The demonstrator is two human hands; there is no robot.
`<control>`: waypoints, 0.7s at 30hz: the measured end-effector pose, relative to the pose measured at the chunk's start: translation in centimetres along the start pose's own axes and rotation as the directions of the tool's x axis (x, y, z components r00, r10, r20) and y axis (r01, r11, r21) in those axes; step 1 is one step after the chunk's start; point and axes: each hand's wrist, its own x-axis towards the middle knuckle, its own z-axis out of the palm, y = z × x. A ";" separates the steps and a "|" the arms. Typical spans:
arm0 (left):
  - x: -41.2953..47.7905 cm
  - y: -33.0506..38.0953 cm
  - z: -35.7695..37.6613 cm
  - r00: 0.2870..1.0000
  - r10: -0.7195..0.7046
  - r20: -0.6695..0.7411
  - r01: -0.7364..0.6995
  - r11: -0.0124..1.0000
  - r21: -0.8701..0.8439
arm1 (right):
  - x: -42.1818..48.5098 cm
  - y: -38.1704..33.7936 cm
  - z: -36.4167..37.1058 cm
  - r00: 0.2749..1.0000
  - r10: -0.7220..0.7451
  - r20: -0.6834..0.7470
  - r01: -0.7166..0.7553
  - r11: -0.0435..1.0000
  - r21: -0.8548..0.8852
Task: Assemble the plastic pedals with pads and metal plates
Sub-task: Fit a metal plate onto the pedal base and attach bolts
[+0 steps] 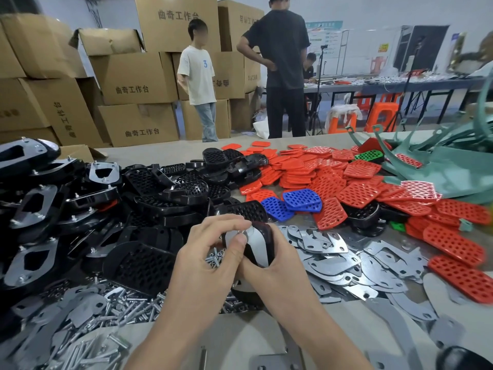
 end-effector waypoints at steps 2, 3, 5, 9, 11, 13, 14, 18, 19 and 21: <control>0.0 0.0 0.0 1.000 0.010 -0.007 -0.010 1.000 0.000 | 0.0 -0.2 0.0 1.000 -0.001 -0.001 0.001 1.000 0.001; 0.0 0.0 0.0 1.000 0.010 -0.013 -0.010 1.000 0.000 | 0.0 -0.2 0.0 1.000 -0.004 0.000 0.004 1.000 -0.004; 0.1 0.0 0.0 1.000 0.008 -0.026 -0.008 1.000 -0.011 | 0.0 -0.1 0.0 1.000 -0.008 -0.003 0.008 1.000 -0.024; 0.0 0.0 0.0 0.999 -0.028 -0.016 0.027 0.999 -0.028 | -0.1 -0.1 0.0 1.000 -0.014 -0.004 0.014 0.999 -0.047; -0.1 -0.1 0.0 0.997 -0.074 -0.028 0.074 0.997 -0.021 | -0.1 -0.2 0.0 1.000 -0.013 -0.003 0.013 1.000 -0.021; -0.2 -0.3 -0.1 0.994 -0.097 -0.053 0.096 0.995 -0.014 | -0.1 -0.3 0.0 1.000 -0.014 -0.001 0.014 1.000 -0.003; -0.2 -0.4 -0.1 0.994 -0.094 -0.054 0.094 0.996 -0.004 | -0.1 -0.3 0.0 1.000 -0.016 0.003 0.016 1.000 0.004; -0.1 -0.2 0.0 0.999 0.022 -0.026 -0.020 0.996 0.086 | 0.0 -0.2 -0.1 1.000 -0.011 0.008 0.011 1.000 0.024; -0.1 -0.3 -0.1 0.997 0.070 -0.016 -0.067 0.989 0.129 | 0.0 -0.1 -0.1 1.000 -0.013 0.001 0.013 1.000 0.020; -0.2 -0.4 -0.2 0.997 0.076 0.010 -0.077 0.988 0.135 | 0.0 0.0 -0.1 1.000 -0.012 -0.009 0.012 1.000 0.001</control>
